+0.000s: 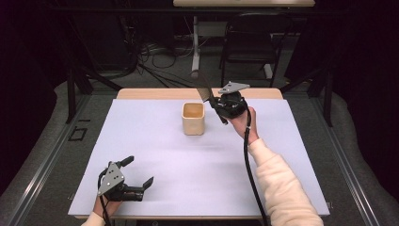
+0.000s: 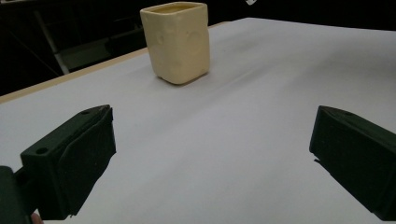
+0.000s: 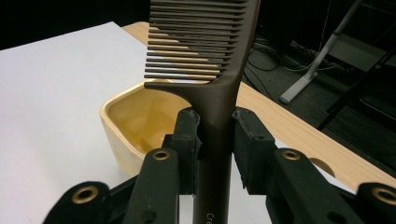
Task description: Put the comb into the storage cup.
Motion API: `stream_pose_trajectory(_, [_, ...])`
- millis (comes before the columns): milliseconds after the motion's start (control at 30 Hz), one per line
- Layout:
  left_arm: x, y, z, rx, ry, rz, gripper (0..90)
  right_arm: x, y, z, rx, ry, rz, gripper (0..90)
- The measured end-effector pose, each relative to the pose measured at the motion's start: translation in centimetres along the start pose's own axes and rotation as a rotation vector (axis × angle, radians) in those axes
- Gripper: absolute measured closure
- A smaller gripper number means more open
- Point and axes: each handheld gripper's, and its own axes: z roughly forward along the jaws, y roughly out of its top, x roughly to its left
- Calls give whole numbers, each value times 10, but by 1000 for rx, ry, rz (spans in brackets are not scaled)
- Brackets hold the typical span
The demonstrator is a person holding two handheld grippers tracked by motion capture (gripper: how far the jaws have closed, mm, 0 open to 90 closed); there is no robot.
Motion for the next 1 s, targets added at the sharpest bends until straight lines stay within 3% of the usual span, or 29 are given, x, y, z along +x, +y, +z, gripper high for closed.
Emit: stream_pose_trajectory(1000, [0,0,0,-2,-7,-4,5,8,11,7,-61,-7,-15,717])
